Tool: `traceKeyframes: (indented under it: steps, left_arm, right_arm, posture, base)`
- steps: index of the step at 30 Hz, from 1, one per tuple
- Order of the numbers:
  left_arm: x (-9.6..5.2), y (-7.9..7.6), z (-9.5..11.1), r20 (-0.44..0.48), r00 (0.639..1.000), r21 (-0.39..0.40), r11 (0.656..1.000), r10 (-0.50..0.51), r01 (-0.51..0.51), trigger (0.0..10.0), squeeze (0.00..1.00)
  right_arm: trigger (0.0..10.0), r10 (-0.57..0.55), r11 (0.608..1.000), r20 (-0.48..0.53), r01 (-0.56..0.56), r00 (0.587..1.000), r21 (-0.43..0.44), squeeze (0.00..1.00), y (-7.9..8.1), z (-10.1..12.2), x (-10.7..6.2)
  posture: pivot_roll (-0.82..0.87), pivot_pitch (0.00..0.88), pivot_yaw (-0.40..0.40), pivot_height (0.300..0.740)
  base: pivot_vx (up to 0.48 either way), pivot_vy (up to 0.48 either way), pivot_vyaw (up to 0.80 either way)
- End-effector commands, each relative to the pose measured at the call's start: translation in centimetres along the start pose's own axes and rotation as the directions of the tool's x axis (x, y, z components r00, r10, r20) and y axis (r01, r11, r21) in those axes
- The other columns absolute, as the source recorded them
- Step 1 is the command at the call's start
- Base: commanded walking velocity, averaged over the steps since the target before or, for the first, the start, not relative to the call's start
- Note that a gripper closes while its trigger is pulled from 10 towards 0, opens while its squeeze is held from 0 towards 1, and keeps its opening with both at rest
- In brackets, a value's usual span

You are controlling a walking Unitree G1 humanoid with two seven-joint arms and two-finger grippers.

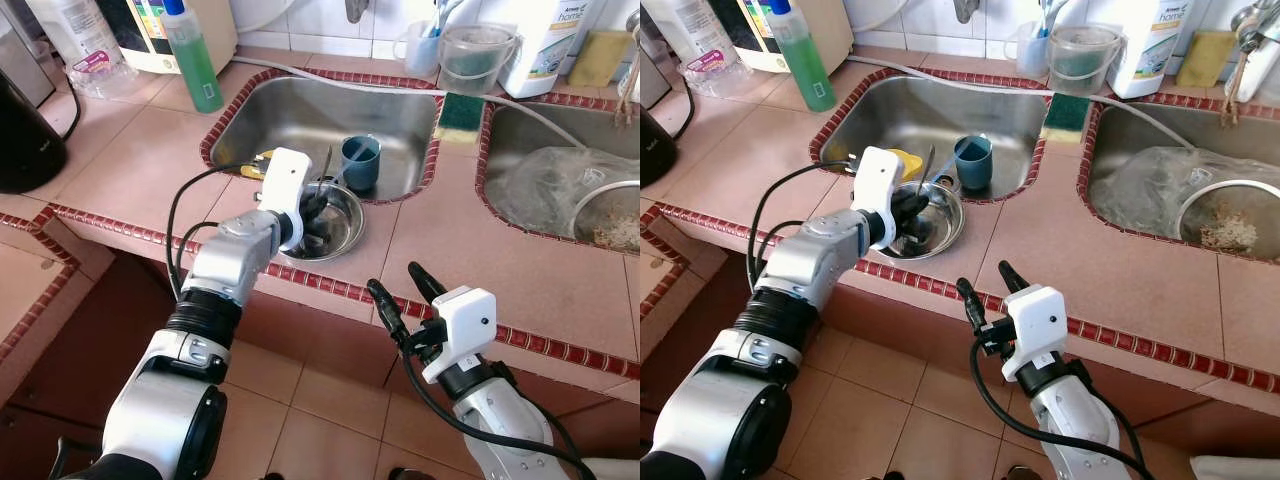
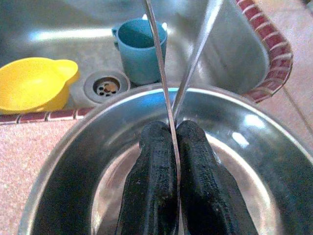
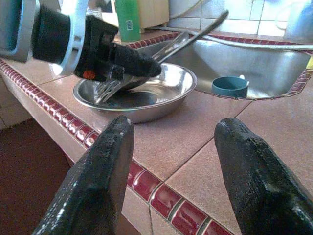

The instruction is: Kitchen organization

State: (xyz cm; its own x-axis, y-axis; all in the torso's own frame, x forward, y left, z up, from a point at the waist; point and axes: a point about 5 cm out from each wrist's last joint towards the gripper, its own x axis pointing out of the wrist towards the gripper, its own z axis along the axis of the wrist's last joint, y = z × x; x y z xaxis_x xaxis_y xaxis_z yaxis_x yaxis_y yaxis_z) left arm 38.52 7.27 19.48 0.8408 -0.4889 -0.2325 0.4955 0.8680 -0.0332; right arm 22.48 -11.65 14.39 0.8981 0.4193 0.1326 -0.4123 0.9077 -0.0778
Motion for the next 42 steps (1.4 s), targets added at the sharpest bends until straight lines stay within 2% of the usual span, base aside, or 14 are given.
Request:
traceKeyframes:
  steps: [1, 10, 11, 12, 21, 25, 29, 31, 32, 33, 34, 37, 38, 42]
  left_arm:
    - [-0.2, 0.1, 0.9, 0.015, 1.0, 0.009, 1.0, -0.013, 0.013, 0.0, 0.0]
    - [-0.5, -0.9, 0.3, -0.011, 0.997, 0.046, 0.995, -0.083, 0.083, 0.5, 0.0]
    - [-0.5, -1.1, -0.2, -0.046, 0.994, 0.065, 0.993, -0.096, 0.099, 8.2, 0.0]
    - [-0.6, -1.3, -0.6, -0.065, 0.992, 0.078, 0.991, -0.108, 0.113, 10.0, 0.0]
    - [-0.8, -1.0, -1.1, -0.097, 0.99, 0.163, 0.98, -0.103, 0.118, 10.0, 0.0]
    - [-1.0, -1.2, -2.3, -0.16, 0.983, 0.4, 0.905, -0.085, 0.143, 10.0, 0.0]
    - [-1.0, -1.5, -1.4, -0.106, 0.985, 0.122, 0.982, -0.133, 0.146, 10.0, 0.0]
    - [-1.0, -1.2, -1.3, -0.109, 0.983, 0.07, 0.986, -0.145, 0.153, 10.0, 0.0]
    - [-0.9, -0.7, -1.9, -0.135, 0.986, 0.159, 0.98, -0.098, 0.119, 10.0, 0.0]
    - [-0.9, -0.8, -2.0, -0.129, 0.986, 0.146, 0.981, -0.107, 0.126, 10.0, 0.16]
    - [-1.0, -0.9, -2.0, -0.12, 0.986, 0.128, 0.983, -0.118, 0.133, 10.0, 1.0]
    - [-0.9, -1.0, -2.1, -0.142, 0.984, 0.148, 0.981, -0.106, 0.127, 10.0, 0.92]
    - [-0.9, -1.0, -2.1, -0.148, 0.983, 0.148, 0.981, -0.104, 0.126, 10.0, 0.0]
    - [-1.0, -0.9, -1.8, -0.124, 0.987, 0.143, 0.982, -0.104, 0.121, 10.0, 0.0]
  right_arm:
    - [10.0, 0.011, 1.0, 0.012, -0.011, 1.0, 0.007, 0.0, 0.3, 0.4, 0.0]
    - [10.0, 0.037, 0.999, 0.013, -0.037, 0.999, 0.0, 0.0, 0.4, 0.3, 0.3]
    - [10.0, 0.039, 0.999, 0.011, -0.039, 0.999, -0.001, 0.0, 0.5, 0.3, 0.3]
    - [10.0, 0.039, 0.999, 0.009, -0.039, 0.999, 0.0, 0.0, 0.5, 0.3, 0.3]
    - [10.0, 0.036, 0.999, -0.001, -0.036, 0.999, 0.001, 0.0, 0.5, 0.3, 0.1]
    - [10.0, 0.041, 0.999, -0.006, -0.041, 0.999, -0.001, 0.0, 0.5, 0.2, 0.1]
    - [10.0, 0.04, 0.999, -0.009, -0.04, 0.999, -0.002, 0.0, 0.5, 0.2, 0.1]
    - [10.0, 0.041, 0.999, -0.009, -0.041, 0.999, -0.002, 0.0, 0.5, 0.2, 0.1]
    - [10.0, 0.041, 0.999, -0.007, -0.041, 0.999, -0.001, 0.0, 0.5, 0.2, 0.2]
    - [10.0, 0.041, 0.999, -0.006, -0.041, 0.999, -0.001, 0.0, 0.5, 0.2, 0.2]
    - [10.0, 0.041, 0.999, -0.005, -0.041, 0.999, -0.002, 0.0, 0.5, 0.3, 0.2]
    - [10.0, 0.04, 0.999, -0.006, -0.04, 0.999, -0.001, 0.0, 0.5, 0.3, 0.2]
    - [10.0, 0.042, 0.999, -0.008, -0.042, 0.999, -0.001, 0.0, 0.5, 0.2, 0.2]
    - [10.0, 0.042, 0.999, -0.007, -0.042, 0.999, -0.002, 0.0, 0.4, 0.2, 0.3]
  posture:
    - [-0.26, 0.187, 0.097, 0.74]
    - [-0.25, 0.171, 0.088, 0.74]
    - [-0.25, 0.176, 0.088, 0.74]
    - [-0.25, 0.181, 0.088, 0.74]
    - [-0.24, 0.21, 0.09, 0.74]
    - [-0.24, 0.213, 0.088, 0.74]
    - [-0.24, 0.217, 0.089, 0.74]
    - [-0.24, 0.216, 0.089, 0.74]
    - [-0.24, 0.215, 0.089, 0.74]
    - [-0.24, 0.215, 0.091, 0.74]
    - [-0.24, 0.215, 0.09, 0.74]
    - [-0.24, 0.216, 0.088, 0.74]
    - [-0.24, 0.216, 0.088, 0.74]
    - [-0.24, 0.214, 0.087, 0.74]
  base:
    - [0.0, 0.0, 0.0]
    - [0.0, 0.0, 0.0]
    - [0.0, 0.0, 0.0]
    - [0.0, 0.0, 0.0]
    - [0.0, 0.0, 0.0]
    - [0.0, 0.0, 0.0]
    - [0.0, 0.0, 0.0]
    - [0.0, 0.0, 0.0]
    - [0.0, 0.0, 0.0]
    - [0.0, 0.0, 0.0]
    - [0.0, 0.0, 0.0]
    - [0.0, 0.0, 0.0]
    - [0.0, 0.0, 0.0]
    - [0.0, 0.0, 0.0]
